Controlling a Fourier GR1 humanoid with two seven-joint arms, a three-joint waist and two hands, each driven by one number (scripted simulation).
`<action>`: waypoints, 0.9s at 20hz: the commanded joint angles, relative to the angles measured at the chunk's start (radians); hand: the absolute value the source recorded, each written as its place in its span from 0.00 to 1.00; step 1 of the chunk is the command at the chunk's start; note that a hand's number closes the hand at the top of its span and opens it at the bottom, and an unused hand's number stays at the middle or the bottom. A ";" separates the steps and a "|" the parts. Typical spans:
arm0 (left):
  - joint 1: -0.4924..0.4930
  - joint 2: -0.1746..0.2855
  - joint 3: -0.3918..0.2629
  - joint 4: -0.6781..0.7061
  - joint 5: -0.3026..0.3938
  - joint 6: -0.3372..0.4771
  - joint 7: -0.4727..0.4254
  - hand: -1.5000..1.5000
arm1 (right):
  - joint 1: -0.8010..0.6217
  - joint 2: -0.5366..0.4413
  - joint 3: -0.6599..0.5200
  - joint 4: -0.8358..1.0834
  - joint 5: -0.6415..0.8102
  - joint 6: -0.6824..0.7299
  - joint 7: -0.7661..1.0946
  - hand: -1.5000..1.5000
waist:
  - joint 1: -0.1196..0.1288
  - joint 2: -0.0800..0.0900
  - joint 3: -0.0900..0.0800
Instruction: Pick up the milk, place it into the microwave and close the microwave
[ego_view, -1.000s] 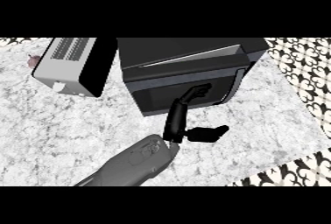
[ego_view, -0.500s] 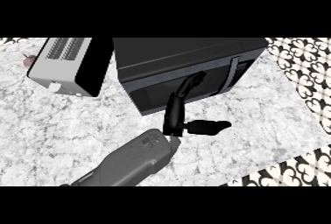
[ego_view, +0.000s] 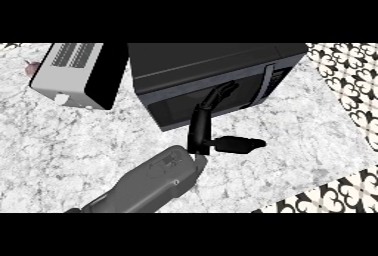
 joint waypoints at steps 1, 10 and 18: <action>-0.067 0.000 0.050 0.063 0.042 0.016 -0.006 0.00 | -0.024 -0.010 0.006 0.011 0.007 -0.001 0.005 1.00 | -0.006 0.008 0.000; -0.081 0.000 0.033 0.072 0.079 -0.001 -0.044 0.00 | -0.041 0.094 0.108 0.117 -0.235 0.102 0.056 0.00 | 0.011 0.023 0.003; -0.078 0.000 0.030 0.095 0.109 -0.005 -0.085 0.00 | -0.069 0.077 0.113 0.194 -0.320 0.164 0.079 0.00 | -0.001 0.028 0.004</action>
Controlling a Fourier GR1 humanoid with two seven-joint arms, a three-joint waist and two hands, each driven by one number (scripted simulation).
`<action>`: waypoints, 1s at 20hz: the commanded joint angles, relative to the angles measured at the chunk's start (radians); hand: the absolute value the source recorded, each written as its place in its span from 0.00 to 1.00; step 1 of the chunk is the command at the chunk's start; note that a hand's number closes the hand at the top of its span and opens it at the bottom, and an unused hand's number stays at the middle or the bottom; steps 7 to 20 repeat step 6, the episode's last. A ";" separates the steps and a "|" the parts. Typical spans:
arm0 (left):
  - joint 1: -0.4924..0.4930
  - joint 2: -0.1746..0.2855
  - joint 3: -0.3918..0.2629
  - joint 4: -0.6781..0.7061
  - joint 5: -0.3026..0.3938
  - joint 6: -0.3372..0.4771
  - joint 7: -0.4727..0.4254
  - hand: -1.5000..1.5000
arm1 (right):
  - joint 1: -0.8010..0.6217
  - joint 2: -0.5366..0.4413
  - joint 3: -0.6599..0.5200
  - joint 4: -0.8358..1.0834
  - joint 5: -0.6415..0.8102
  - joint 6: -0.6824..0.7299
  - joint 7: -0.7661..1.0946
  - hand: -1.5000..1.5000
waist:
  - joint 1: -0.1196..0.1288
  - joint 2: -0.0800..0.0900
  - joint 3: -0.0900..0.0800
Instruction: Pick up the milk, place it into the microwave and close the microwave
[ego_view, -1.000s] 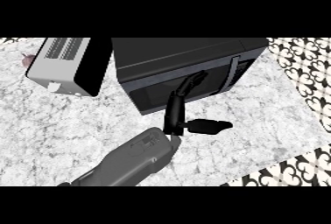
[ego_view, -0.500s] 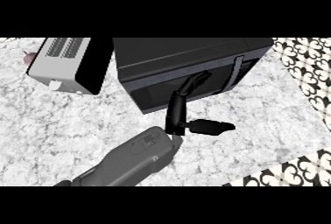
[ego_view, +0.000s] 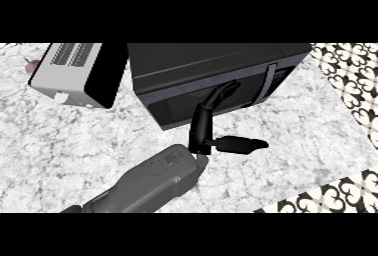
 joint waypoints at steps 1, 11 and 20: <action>-0.055 0.000 0.053 0.073 0.036 0.008 -0.001 0.00 | -0.018 -0.015 -0.001 0.046 -0.043 0.031 0.016 0.00 | -0.009 0.012 -0.001; -0.056 0.000 0.049 0.087 0.054 0.009 -0.020 0.00 | -0.055 -0.046 -0.016 0.086 -0.092 0.062 0.030 0.00 | -0.008 0.008 -0.002; -0.056 0.000 0.049 0.087 0.054 0.009 -0.020 0.00 | -0.055 -0.046 -0.016 0.086 -0.092 0.062 0.030 0.00 | -0.008 0.008 -0.002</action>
